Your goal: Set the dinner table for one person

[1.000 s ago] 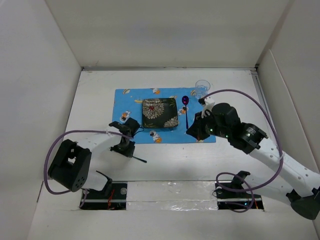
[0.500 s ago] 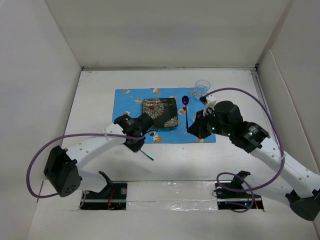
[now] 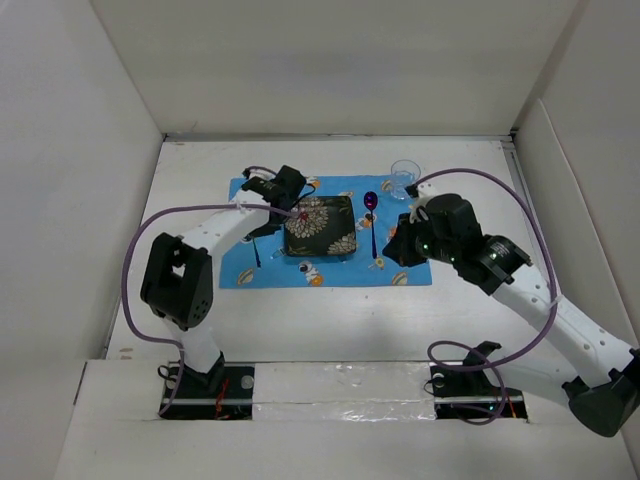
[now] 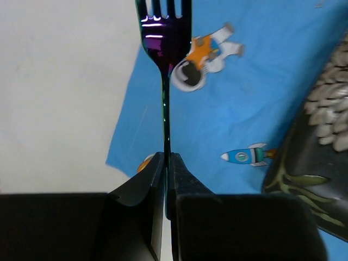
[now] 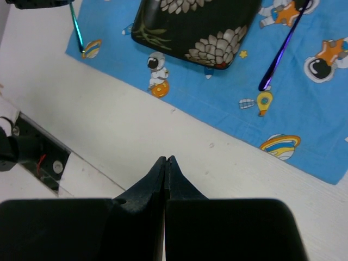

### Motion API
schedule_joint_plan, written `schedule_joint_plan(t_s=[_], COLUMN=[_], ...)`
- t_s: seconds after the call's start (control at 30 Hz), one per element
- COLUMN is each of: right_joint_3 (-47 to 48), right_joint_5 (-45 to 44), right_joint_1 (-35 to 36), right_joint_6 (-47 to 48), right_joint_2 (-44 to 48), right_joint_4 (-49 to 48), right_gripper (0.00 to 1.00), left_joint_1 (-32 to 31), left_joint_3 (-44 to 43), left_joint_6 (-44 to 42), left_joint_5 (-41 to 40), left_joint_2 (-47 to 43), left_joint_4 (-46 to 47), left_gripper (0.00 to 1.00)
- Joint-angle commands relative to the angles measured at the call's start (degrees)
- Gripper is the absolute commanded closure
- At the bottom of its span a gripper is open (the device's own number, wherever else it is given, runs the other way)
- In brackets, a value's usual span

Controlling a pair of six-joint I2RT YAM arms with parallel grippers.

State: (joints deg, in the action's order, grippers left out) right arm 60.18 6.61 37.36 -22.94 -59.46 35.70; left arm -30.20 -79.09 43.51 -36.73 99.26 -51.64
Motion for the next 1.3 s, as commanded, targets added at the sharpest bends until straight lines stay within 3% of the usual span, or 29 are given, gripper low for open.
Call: schedule_joint_plan(t_s=[0.0, 0.17, 0.5, 1.27], right_joint_3=[1.25, -2.08, -3.14, -2.79], right_joint_5=[-4.59, -4.5, -4.06, -3.45], right_joint_1=[-2.63, -5.19, -8.36, -11.17], right_joint_6=[-0.26, 0.0, -0.27, 0.88], right_joint_2=[0.75, 1.98, 0.4, -2.94], right_joint_4=[0.85, 1.74, 1.39, 1.3], right_gripper=[1.0, 1.0, 1.0, 1.0], left_joint_1=[2.75, 5.76, 6.29, 6.82], left_joint_3=[-2.29, -3.08, -3.97, -3.44], left_joint_6=[-22.75, -28.47, -31.9, -31.12], left_joint_5=[5.12, 10.97, 17.12, 18.1], left_joint_2=[-2.84, -2.32, 6.21, 14.81], left_joint_4=[13.73, 20.6, 21.93, 18.24], left_gripper=[1.0, 1.0, 1.0, 1.0])
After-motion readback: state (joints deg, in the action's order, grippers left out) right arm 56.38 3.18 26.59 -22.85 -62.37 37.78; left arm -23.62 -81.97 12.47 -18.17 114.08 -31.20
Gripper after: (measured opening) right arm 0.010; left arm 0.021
